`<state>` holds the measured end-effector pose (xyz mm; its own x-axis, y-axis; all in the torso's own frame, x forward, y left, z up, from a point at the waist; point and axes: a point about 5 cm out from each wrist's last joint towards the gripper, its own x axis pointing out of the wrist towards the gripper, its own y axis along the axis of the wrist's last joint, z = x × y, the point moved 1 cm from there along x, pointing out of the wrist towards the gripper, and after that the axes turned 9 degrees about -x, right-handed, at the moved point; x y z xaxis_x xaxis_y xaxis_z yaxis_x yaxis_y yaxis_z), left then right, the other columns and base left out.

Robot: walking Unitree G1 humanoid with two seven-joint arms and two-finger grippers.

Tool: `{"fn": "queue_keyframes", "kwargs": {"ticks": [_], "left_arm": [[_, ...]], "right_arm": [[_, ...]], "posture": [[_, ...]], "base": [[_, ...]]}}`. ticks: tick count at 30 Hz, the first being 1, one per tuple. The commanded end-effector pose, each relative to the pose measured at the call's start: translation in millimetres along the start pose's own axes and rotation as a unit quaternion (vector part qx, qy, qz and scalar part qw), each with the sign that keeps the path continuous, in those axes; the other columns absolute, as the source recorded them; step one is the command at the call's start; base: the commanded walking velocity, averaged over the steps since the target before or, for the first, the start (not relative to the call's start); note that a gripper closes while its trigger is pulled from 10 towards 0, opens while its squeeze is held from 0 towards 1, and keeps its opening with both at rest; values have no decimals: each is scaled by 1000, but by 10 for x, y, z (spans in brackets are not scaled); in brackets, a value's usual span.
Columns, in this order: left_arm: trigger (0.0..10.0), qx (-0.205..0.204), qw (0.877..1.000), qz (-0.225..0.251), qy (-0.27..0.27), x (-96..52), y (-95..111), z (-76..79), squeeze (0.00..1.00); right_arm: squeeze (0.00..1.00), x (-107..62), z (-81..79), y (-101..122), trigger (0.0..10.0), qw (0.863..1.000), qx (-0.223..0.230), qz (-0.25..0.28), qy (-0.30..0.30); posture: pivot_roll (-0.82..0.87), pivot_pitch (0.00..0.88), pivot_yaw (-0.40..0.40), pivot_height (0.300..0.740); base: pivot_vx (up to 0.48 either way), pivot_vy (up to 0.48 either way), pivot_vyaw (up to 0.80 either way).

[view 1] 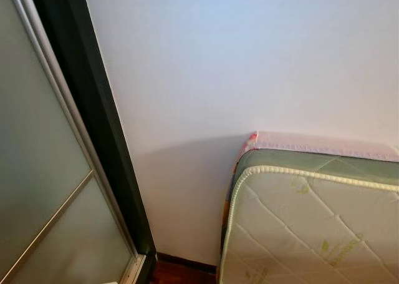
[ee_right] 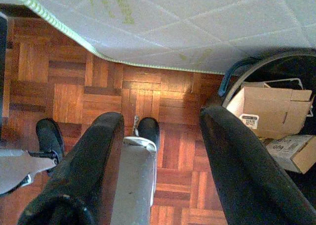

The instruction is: Clean up the room

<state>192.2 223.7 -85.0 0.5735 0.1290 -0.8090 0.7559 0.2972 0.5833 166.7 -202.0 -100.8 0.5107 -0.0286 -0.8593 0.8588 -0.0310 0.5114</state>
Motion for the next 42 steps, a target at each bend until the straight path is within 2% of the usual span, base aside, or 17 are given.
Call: {"fn": "queue_keyframes", "kwargs": {"ticks": [1, 36, 42], "left_arm": [[10000, -7, 1000, -10, 4, -9, -59, -23, 0], [10000, -13, 1000, -8, 3, -6, -57, -2, 0], [10000, -21, 1000, -4, 1, -6, -59, 12, 0]], "right_arm": [[0, -2, 9, -10, 10000, 1000, -1, -3, 2], [0, -4, 31, 10, 10000, 1000, -5, 2, 3], [0, -6, 49, 4, 10000, 1000, -11, -2, -1]], "posture": [[16, 0, -4, 740], [32, 0, -15, 740], [33, 0, -20, 740]], "base": [[0, 0, 0], [0, 0, 0], [0, 0, -796]]}}
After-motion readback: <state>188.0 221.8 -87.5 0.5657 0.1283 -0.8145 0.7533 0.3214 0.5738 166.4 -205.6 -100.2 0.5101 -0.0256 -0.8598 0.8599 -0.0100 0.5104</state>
